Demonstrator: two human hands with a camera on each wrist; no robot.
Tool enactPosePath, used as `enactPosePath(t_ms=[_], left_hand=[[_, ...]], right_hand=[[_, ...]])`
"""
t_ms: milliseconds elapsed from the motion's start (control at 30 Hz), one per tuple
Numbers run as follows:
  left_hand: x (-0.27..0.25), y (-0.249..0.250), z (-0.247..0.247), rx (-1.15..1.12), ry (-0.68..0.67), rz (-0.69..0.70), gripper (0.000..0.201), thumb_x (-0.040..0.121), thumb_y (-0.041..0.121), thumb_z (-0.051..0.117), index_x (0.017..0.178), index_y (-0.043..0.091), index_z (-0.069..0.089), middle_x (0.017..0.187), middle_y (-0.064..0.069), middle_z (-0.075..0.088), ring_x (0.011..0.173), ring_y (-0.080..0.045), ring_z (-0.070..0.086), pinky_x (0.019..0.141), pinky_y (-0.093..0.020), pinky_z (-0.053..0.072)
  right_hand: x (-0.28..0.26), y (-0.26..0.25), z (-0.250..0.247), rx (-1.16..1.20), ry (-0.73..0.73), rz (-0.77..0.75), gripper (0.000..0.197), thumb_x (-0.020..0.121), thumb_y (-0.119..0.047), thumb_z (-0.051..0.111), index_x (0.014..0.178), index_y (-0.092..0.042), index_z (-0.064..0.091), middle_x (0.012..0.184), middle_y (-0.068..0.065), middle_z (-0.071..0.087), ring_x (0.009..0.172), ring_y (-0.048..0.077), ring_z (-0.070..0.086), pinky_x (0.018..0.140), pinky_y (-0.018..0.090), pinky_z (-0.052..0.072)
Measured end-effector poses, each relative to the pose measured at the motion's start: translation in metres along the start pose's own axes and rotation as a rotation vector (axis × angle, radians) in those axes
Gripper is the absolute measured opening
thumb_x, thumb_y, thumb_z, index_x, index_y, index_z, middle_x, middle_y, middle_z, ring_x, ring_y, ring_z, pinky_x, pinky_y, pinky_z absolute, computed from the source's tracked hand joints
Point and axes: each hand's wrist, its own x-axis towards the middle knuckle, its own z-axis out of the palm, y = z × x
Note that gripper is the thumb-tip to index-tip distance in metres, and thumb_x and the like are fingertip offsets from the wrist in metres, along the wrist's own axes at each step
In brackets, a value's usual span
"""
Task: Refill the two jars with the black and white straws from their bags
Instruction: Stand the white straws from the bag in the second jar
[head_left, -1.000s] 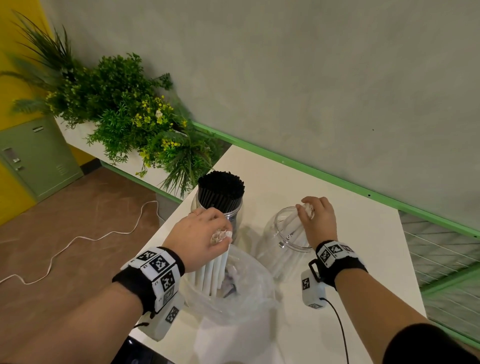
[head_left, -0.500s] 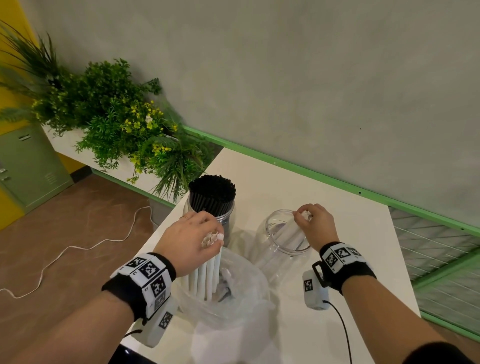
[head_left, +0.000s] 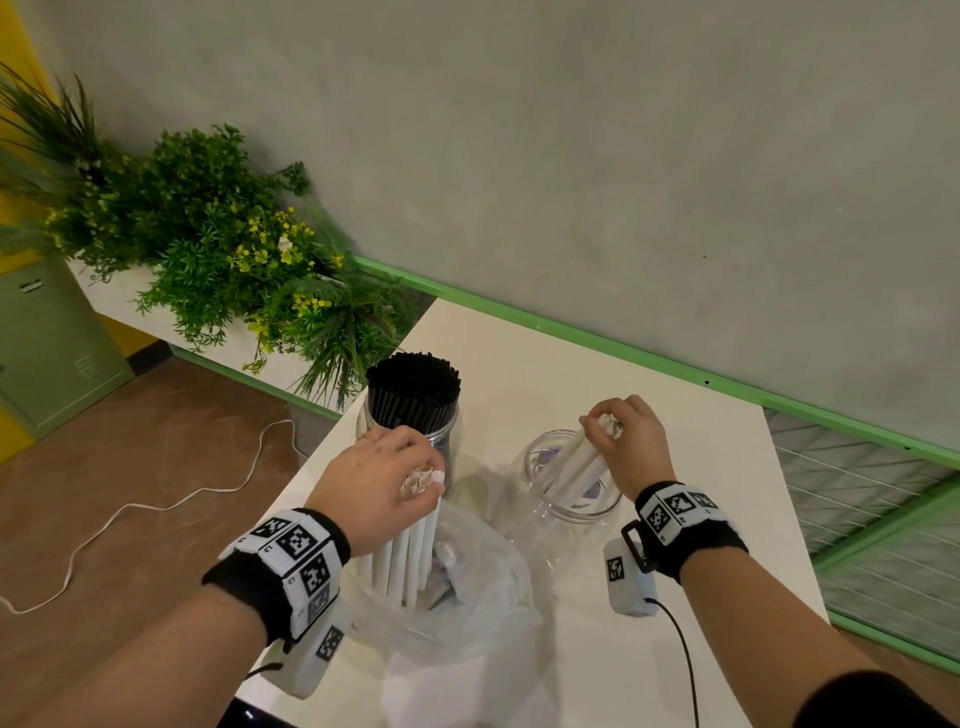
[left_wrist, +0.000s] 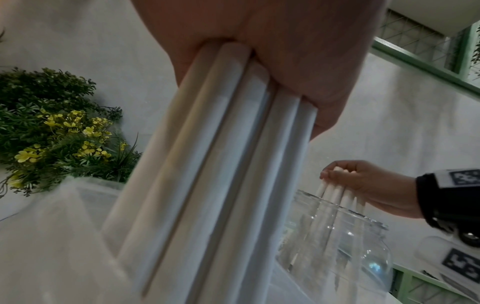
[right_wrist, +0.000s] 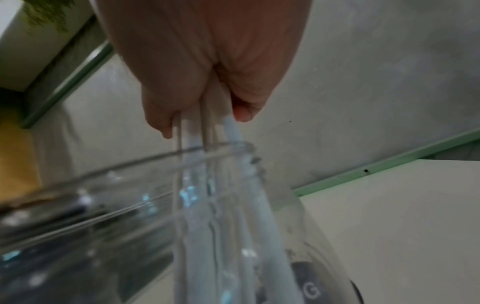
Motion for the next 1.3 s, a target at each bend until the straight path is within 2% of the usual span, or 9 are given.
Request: enactPosePath(t_ms=[100, 267, 400, 567, 733, 833, 933, 1100, 1300], left_hand=[[0.000, 0.000, 0.001, -0.007, 0.004, 0.003, 0.038, 0.081, 0.056, 0.033, 0.097, 0.035, 0.060, 0.105, 0.018, 0.054, 0.094, -0.011, 0.047, 0.078, -0.023, 0.036], [-0.001, 0.001, 0.001, -0.029, -0.002, -0.010, 0.038, 0.081, 0.057, 0.033, 0.097, 0.036, 0.060, 0.106, 0.020, 0.053, 0.095, -0.010, 0.046, 0.081, -0.027, 0.042], [-0.001, -0.001, 0.001, -0.020, -0.007, -0.011, 0.040, 0.081, 0.058, 0.033, 0.099, 0.036, 0.060, 0.107, 0.019, 0.053, 0.097, -0.010, 0.046, 0.079, -0.024, 0.039], [0.000, -0.002, 0.001, -0.022, -0.008, -0.019, 0.037, 0.082, 0.059, 0.035, 0.101, 0.037, 0.060, 0.109, 0.020, 0.053, 0.099, -0.009, 0.047, 0.081, -0.025, 0.042], [0.000, -0.005, 0.000, -0.051, 0.013, 0.000, 0.035, 0.083, 0.060, 0.039, 0.103, 0.039, 0.059, 0.109, 0.021, 0.053, 0.099, -0.007, 0.048, 0.078, -0.021, 0.035], [-0.002, -0.007, -0.001, -0.083, 0.017, -0.003, 0.032, 0.083, 0.061, 0.044, 0.109, 0.045, 0.054, 0.110, 0.023, 0.053, 0.103, -0.005, 0.049, 0.079, -0.023, 0.040], [-0.006, -0.007, -0.004, -0.118, 0.019, -0.007, 0.043, 0.081, 0.063, 0.045, 0.121, 0.047, 0.047, 0.115, 0.022, 0.055, 0.108, -0.004, 0.048, 0.085, -0.026, 0.043], [-0.013, -0.011, -0.011, -0.170, 0.006, -0.051, 0.051, 0.080, 0.053, 0.060, 0.127, 0.041, 0.044, 0.111, 0.022, 0.056, 0.110, -0.005, 0.047, 0.086, -0.023, 0.038], [-0.017, -0.019, -0.009, -0.147, 0.049, -0.036, 0.019, 0.086, 0.041, 0.060, 0.105, 0.038, 0.059, 0.106, 0.024, 0.058, 0.101, -0.005, 0.049, 0.083, -0.021, 0.038]], right_hand=[[0.002, 0.006, 0.003, -0.023, -0.026, 0.012, 0.015, 0.085, -0.024, 0.071, 0.096, -0.015, 0.068, 0.093, 0.003, 0.052, 0.088, 0.021, 0.052, 0.083, 0.029, 0.042], [-0.002, 0.007, 0.005, -0.044, 0.010, -0.069, 0.028, 0.084, -0.024, 0.072, 0.110, -0.016, 0.066, 0.106, 0.003, 0.053, 0.104, 0.022, 0.047, 0.089, 0.026, 0.036], [-0.005, 0.005, 0.000, -0.110, 0.083, -0.120, 0.034, 0.087, -0.030, 0.068, 0.117, -0.016, 0.063, 0.113, 0.009, 0.054, 0.105, 0.026, 0.045, 0.093, 0.045, 0.043], [-0.034, -0.049, -0.010, 0.010, 0.203, -0.223, 0.044, 0.090, -0.044, 0.052, 0.124, -0.017, 0.056, 0.120, 0.002, 0.049, 0.113, 0.017, 0.040, 0.100, 0.020, 0.027], [-0.094, -0.101, 0.032, 0.348, -0.343, -0.134, 0.067, 0.086, -0.034, 0.067, 0.142, -0.031, 0.030, 0.134, -0.011, 0.041, 0.124, 0.000, 0.040, 0.102, 0.019, 0.037], [-0.102, -0.113, 0.064, 0.540, -0.577, -0.018, 0.090, 0.082, -0.021, 0.074, 0.142, -0.040, 0.010, 0.140, -0.030, 0.029, 0.131, -0.009, 0.032, 0.106, 0.012, 0.029], [-0.097, -0.120, 0.087, 0.603, -0.591, 0.059, 0.088, 0.078, -0.011, 0.074, 0.144, -0.033, 0.020, 0.136, -0.027, 0.037, 0.124, -0.018, 0.035, 0.105, 0.011, 0.032], [-0.095, -0.122, 0.101, 0.694, -0.491, 0.139, 0.054, 0.069, -0.022, 0.073, 0.120, -0.021, 0.057, 0.113, 0.001, 0.068, 0.107, 0.017, 0.064, 0.095, 0.045, 0.050], [-0.097, -0.131, 0.102, 0.767, -0.378, 0.182, 0.028, 0.072, -0.026, 0.069, 0.096, -0.011, 0.065, 0.088, 0.001, 0.069, 0.084, 0.013, 0.064, 0.078, 0.034, 0.052]])
